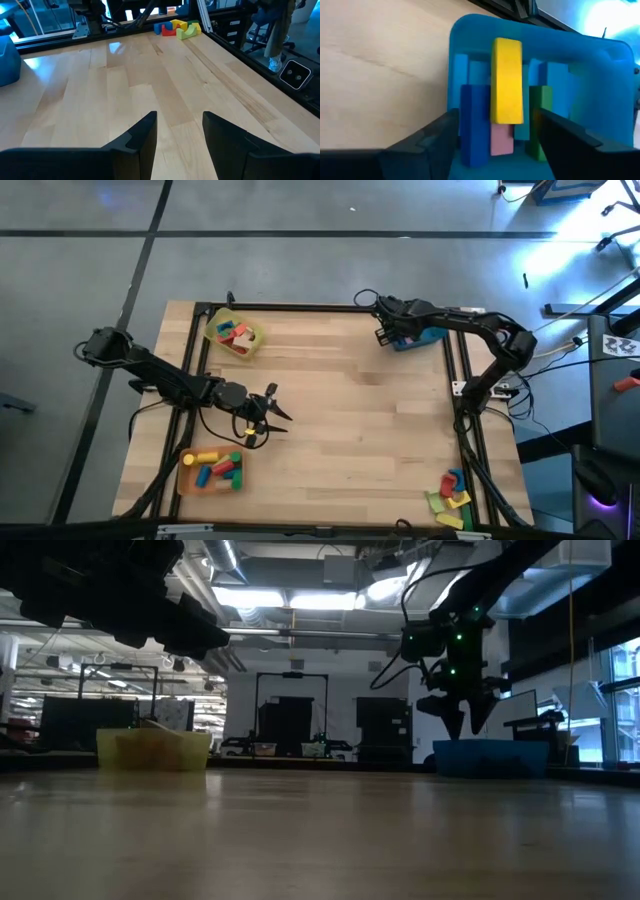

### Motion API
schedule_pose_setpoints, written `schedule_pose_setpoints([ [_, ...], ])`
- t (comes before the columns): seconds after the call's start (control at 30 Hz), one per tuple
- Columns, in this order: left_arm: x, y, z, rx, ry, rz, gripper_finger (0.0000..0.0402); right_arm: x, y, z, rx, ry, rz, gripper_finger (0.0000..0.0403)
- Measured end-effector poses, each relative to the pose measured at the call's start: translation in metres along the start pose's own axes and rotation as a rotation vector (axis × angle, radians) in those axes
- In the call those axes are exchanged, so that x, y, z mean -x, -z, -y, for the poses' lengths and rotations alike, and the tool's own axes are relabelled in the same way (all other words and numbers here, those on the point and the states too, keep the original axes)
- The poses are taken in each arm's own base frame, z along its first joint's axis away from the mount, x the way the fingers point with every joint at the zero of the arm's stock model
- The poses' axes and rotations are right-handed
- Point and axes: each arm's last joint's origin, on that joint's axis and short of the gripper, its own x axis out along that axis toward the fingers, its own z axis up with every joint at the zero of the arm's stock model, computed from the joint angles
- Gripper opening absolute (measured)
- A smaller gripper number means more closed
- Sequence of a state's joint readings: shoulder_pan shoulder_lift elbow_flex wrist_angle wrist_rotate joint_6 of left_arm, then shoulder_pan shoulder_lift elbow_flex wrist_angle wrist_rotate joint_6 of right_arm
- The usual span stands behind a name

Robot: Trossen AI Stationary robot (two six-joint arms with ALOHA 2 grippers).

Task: Sort blocks by size
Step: Put the light green arch block into the yellow bin

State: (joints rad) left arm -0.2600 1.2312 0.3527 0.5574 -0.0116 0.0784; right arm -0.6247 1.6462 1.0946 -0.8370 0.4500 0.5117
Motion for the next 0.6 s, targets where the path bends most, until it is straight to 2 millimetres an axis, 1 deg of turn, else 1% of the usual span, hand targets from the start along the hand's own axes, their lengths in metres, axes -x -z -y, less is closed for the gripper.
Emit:
schedule_pose_setpoints([
  [0.13,0.000,0.000,0.000,0.000,0.000,0.000,0.0143,0.016,0.007,-0.005,0.029,-0.034,0.025,0.0272],
  [0.3,0.000,0.000,0.000,0.000,0.000,0.000,0.0143,0.048,0.024,-0.015,0.069,-0.100,0.073,0.0272],
  [0.47,0.000,0.000,0.000,0.000,0.000,0.000,0.0143,0.082,0.050,-0.026,0.110,-0.199,0.101,0.0266],
  [0.6,0.000,0.000,0.000,0.000,0.000,0.000,0.0143,0.106,0.076,-0.039,0.158,-0.301,0.101,0.0266],
])
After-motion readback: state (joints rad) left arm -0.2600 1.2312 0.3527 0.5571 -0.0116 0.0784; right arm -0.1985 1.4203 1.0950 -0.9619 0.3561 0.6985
